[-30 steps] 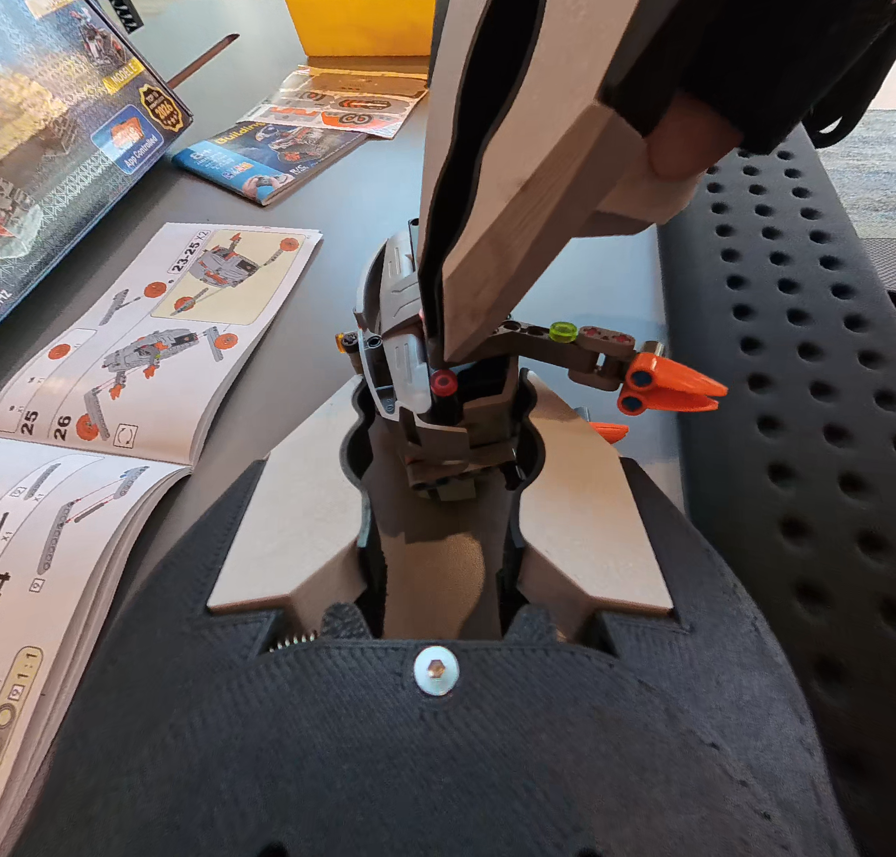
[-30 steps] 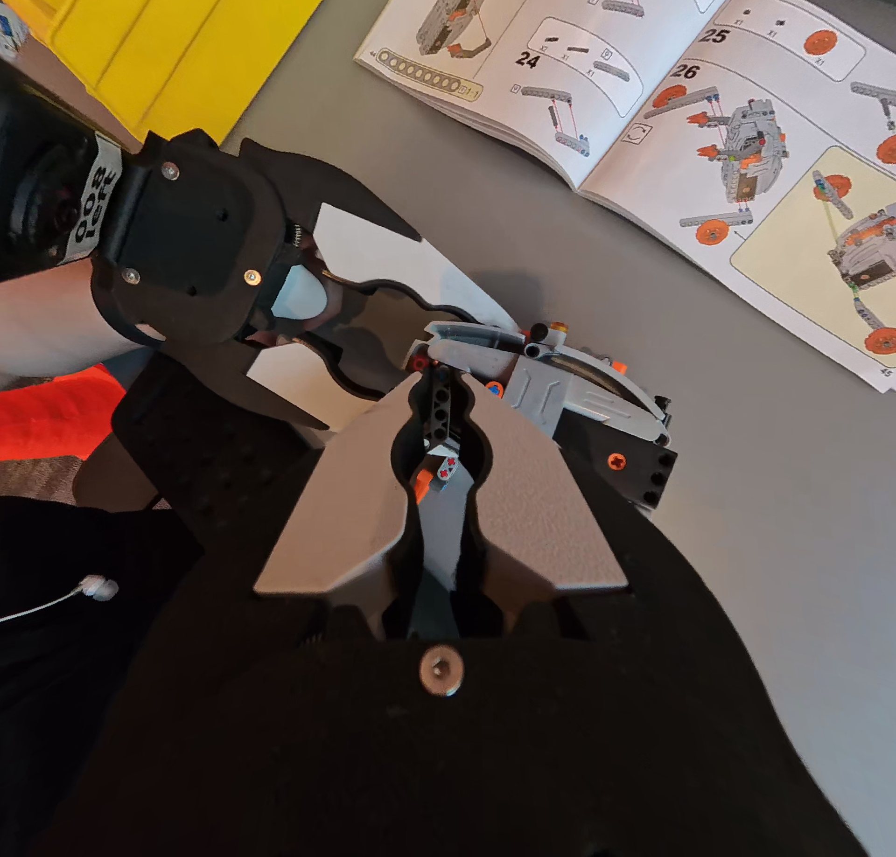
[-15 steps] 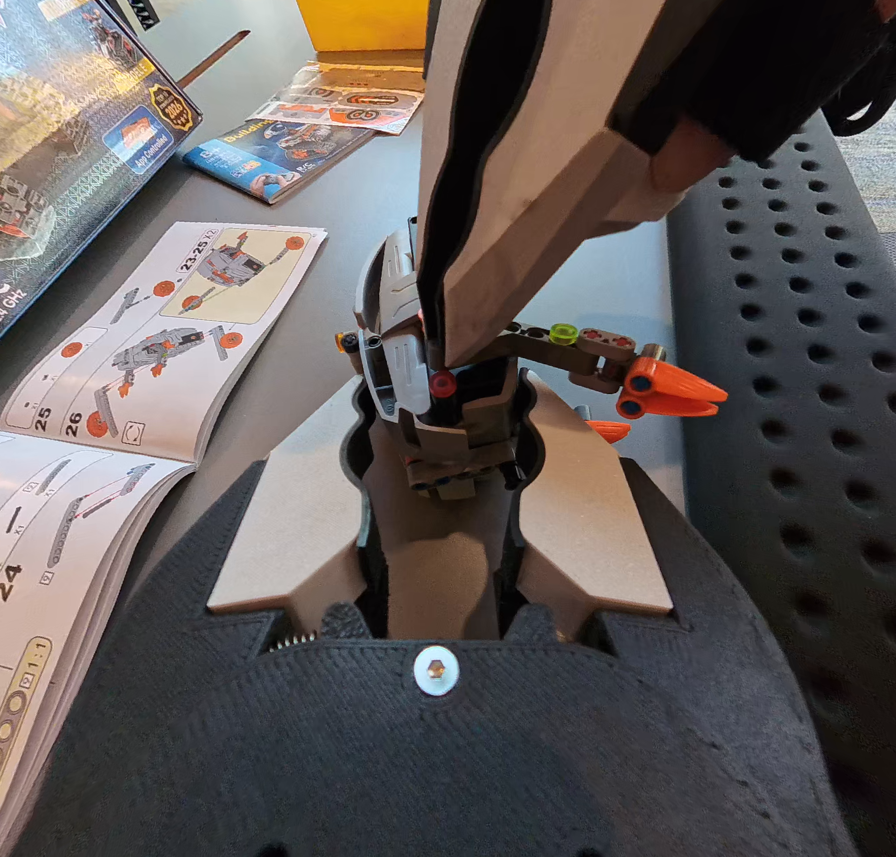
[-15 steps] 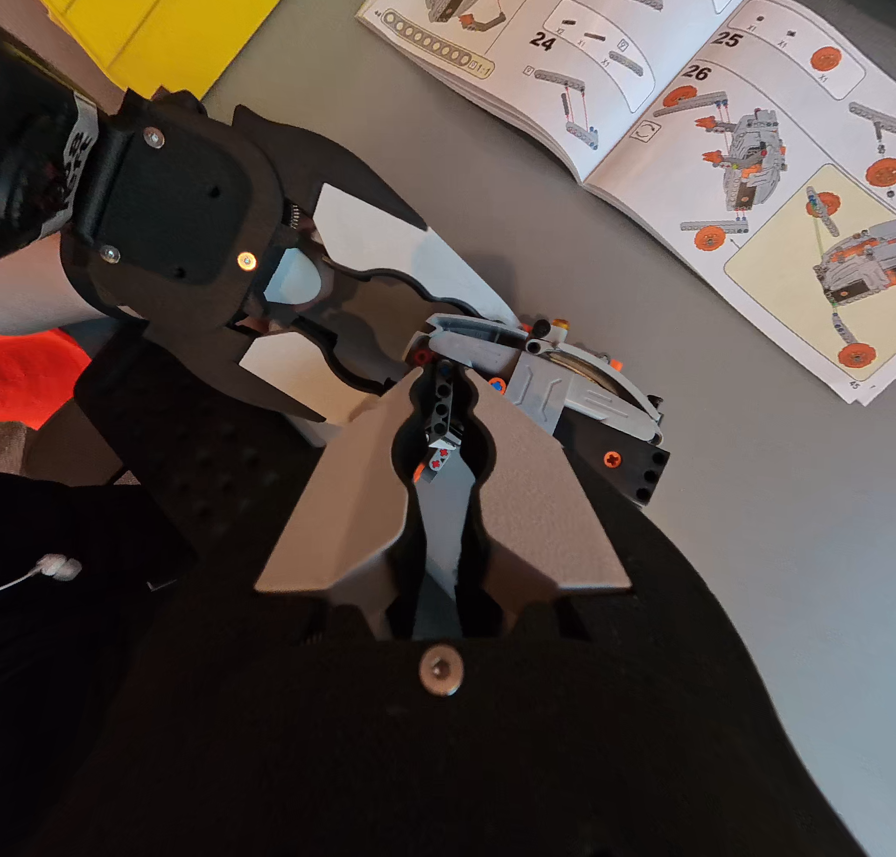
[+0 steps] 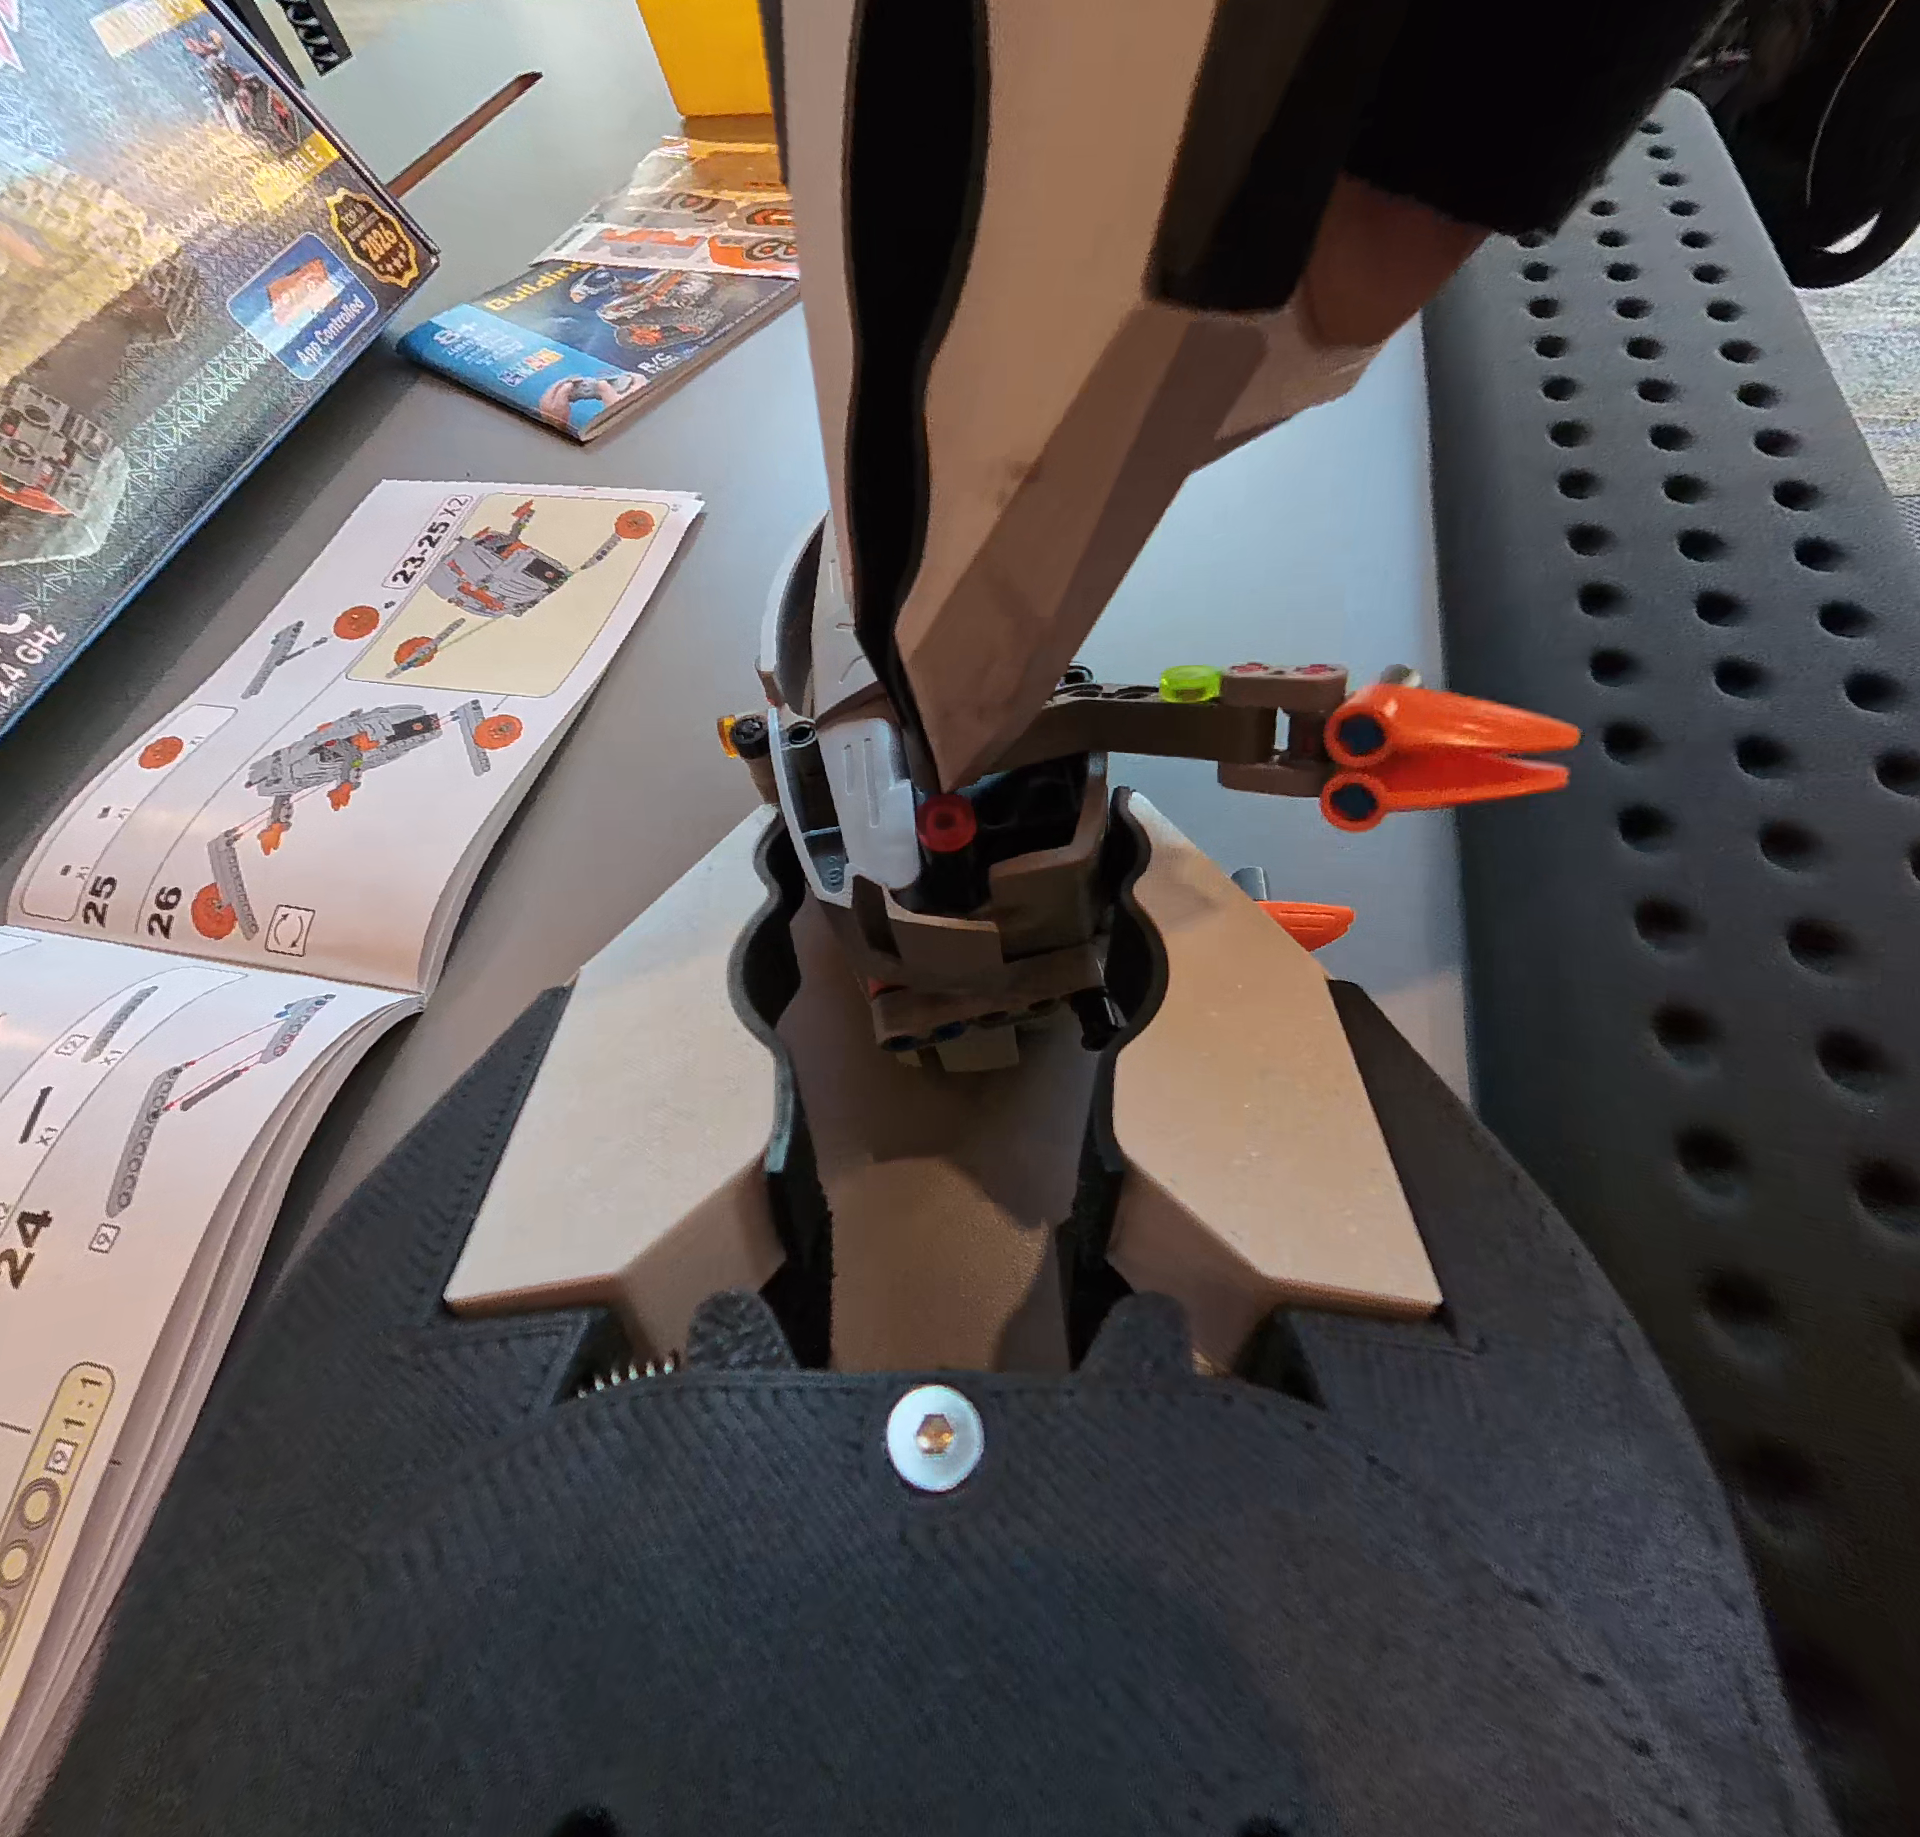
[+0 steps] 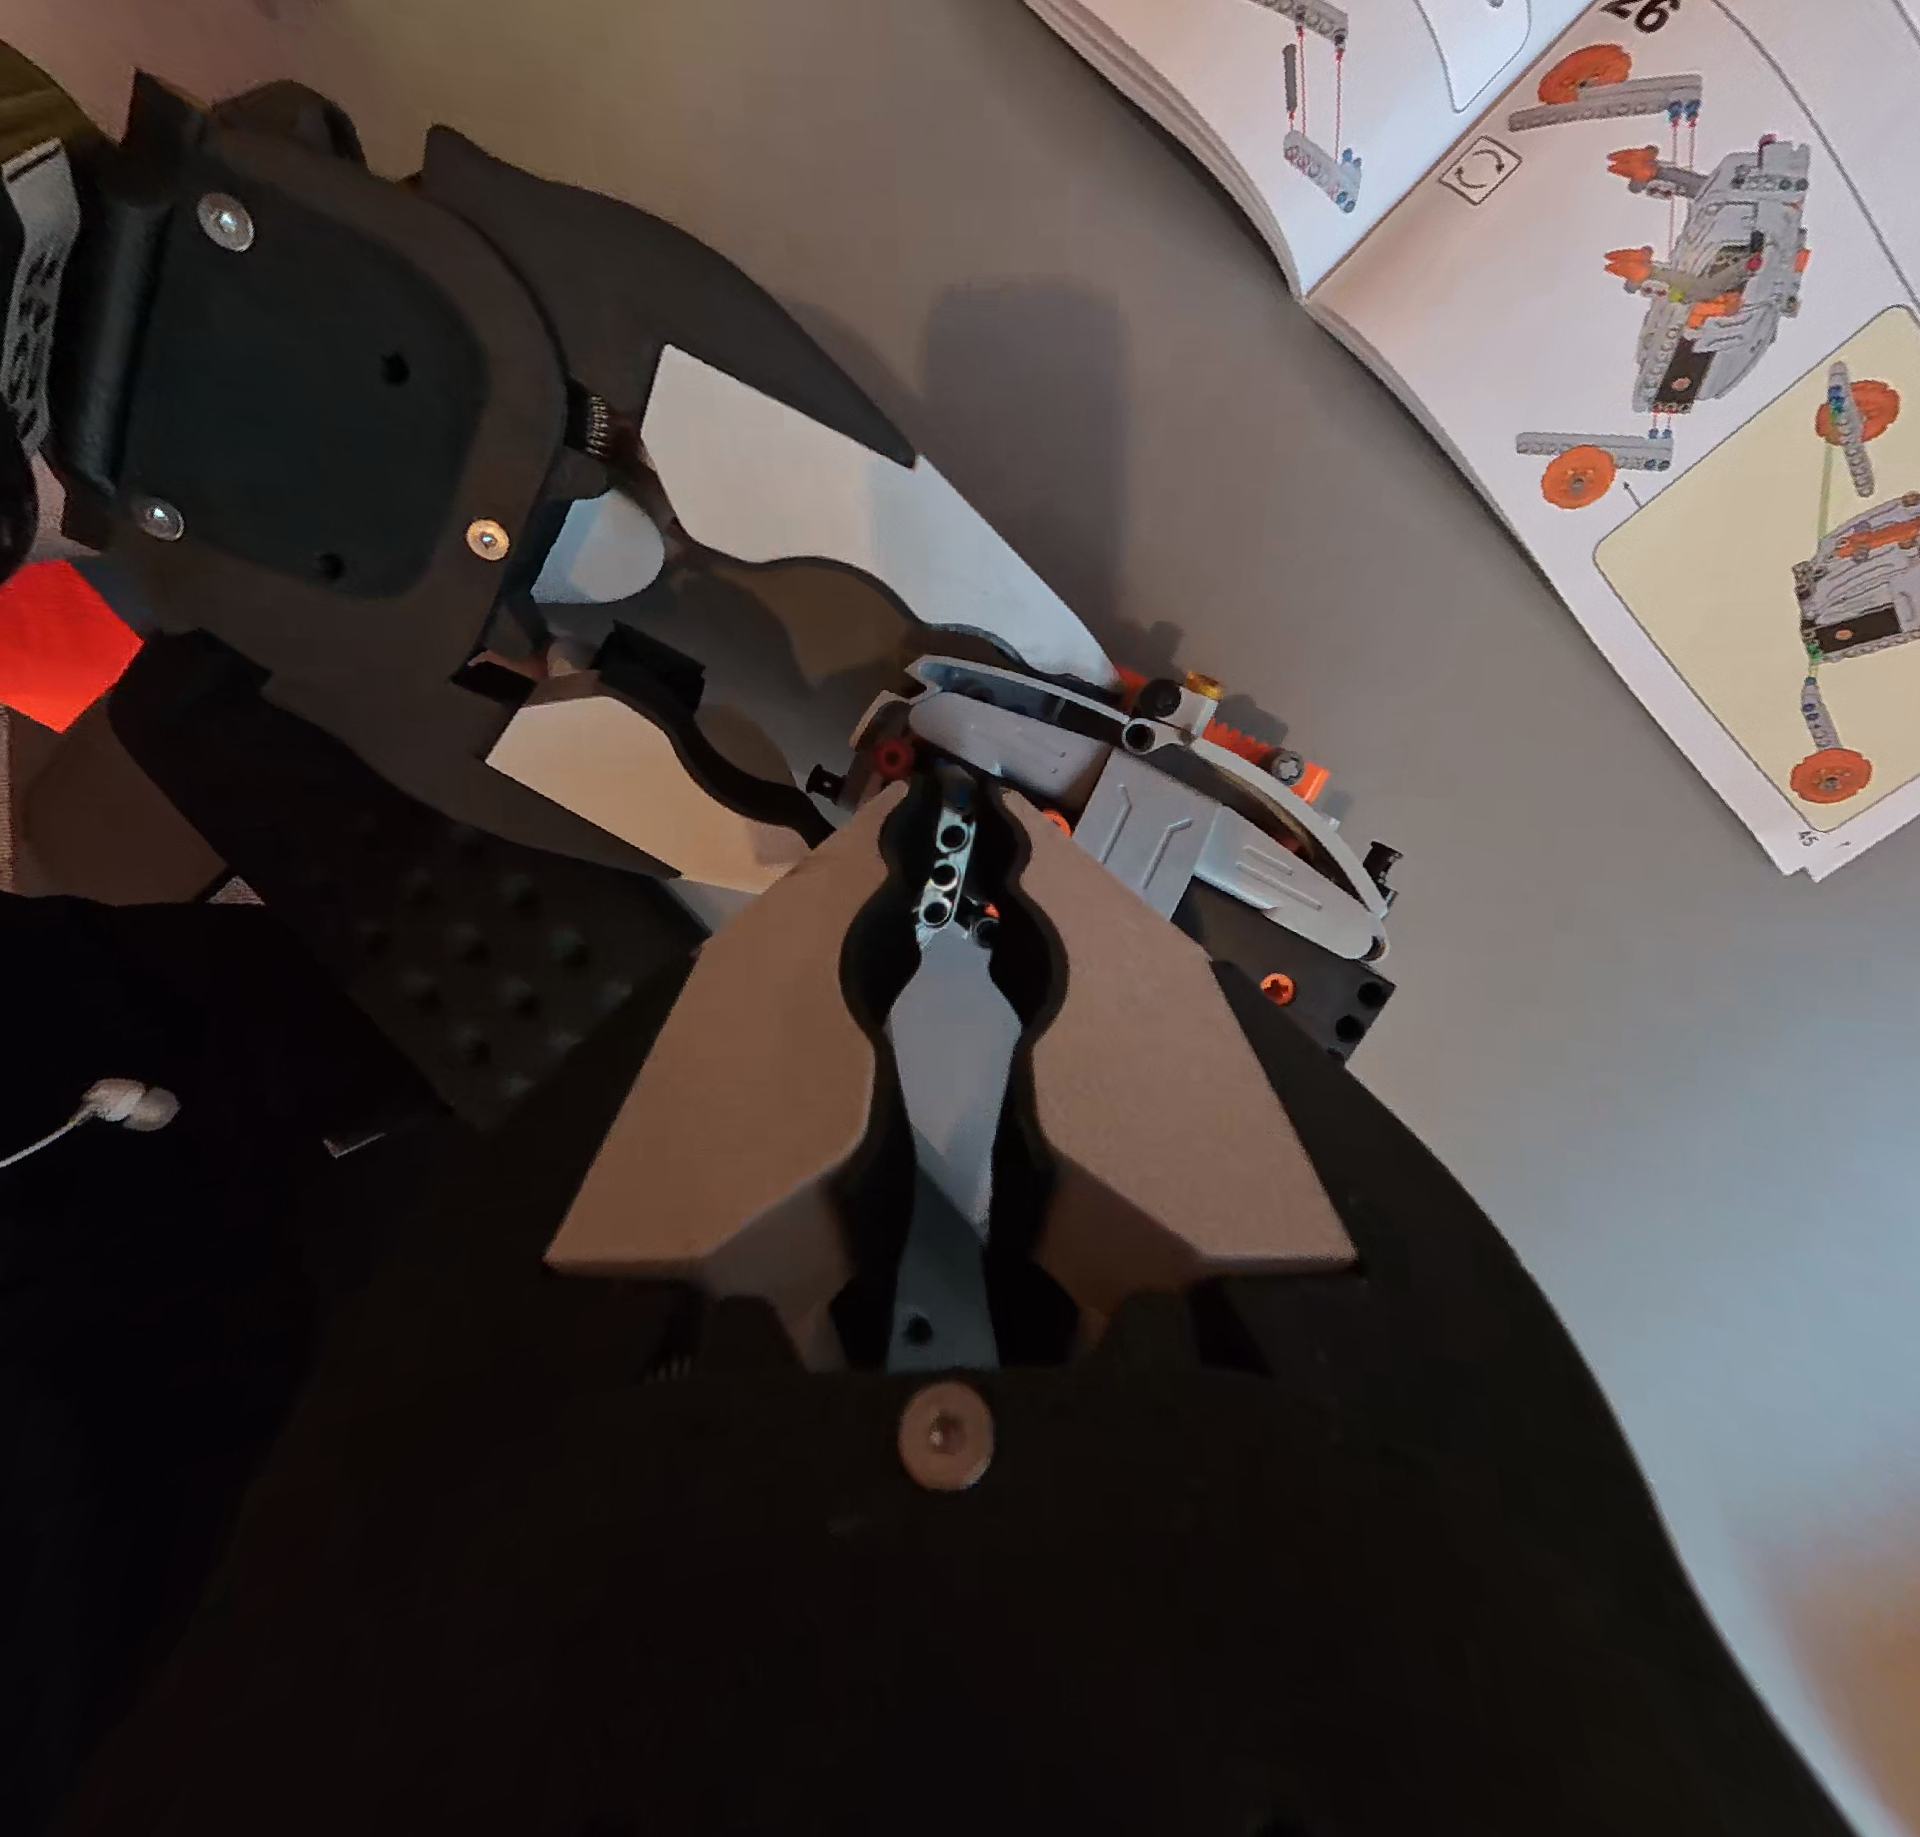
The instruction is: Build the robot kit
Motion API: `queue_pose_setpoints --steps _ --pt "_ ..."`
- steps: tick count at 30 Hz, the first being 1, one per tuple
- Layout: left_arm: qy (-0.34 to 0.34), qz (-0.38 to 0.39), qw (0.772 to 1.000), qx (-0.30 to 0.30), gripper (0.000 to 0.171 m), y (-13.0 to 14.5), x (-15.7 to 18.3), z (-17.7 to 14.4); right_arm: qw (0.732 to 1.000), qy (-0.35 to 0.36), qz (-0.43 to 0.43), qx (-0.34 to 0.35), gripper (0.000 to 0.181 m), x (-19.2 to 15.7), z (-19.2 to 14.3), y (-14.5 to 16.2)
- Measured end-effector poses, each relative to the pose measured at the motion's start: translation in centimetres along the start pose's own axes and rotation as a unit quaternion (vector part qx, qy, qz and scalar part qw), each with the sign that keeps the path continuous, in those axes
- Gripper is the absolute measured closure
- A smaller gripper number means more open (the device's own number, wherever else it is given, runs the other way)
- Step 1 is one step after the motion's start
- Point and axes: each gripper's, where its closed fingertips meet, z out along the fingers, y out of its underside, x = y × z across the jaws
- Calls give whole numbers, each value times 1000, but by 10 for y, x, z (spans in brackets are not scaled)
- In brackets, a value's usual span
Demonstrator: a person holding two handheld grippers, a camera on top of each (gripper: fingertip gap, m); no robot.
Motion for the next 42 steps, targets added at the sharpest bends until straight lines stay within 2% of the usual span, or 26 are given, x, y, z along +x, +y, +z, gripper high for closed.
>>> queue_pose_setpoints --steps 8,11,13,17,21,26,32,35,37,42 --pt "5 -4 1000 3 114 -1 1 1 999 30 -35 -27 174 -2 5 0" --pt "9 -8 1000 5 114 0 1 1 999 25 -23 -12 173 0 5 -1" --pt "9 -6 1000 6 113 -1 1 1 999 23 -47 -2 174 -1 5 -2" --pt "7 -11 1000 7 113 0 -1 -1 999 -9 -32 -3 171 -1 0 1" --pt "2 -17 1000 7 113 2 -6 -3 998 -31 -38 50 178 -2 -10 -10" --pt "1 -14 1000 7 113 2 -5 -3 996 -19 -84 29 175 -1 -1 -7" --pt "1 -13 1000 7 113 2 -6 -4 997 -35 -73 7 181 -5 -1 -3" --pt "2 -14 1000 7 113 2 -6 -4 995 -24 -91 13 181 -5 -1 -6" --pt "2 -12 1000 7 113 2 -5 -4 994 -11 -103 25 175 -2 -1 -10" --pt "2 -12 1000 7 113 2 -5 -4 993 -11 -113 12 176 -2 0 -6"
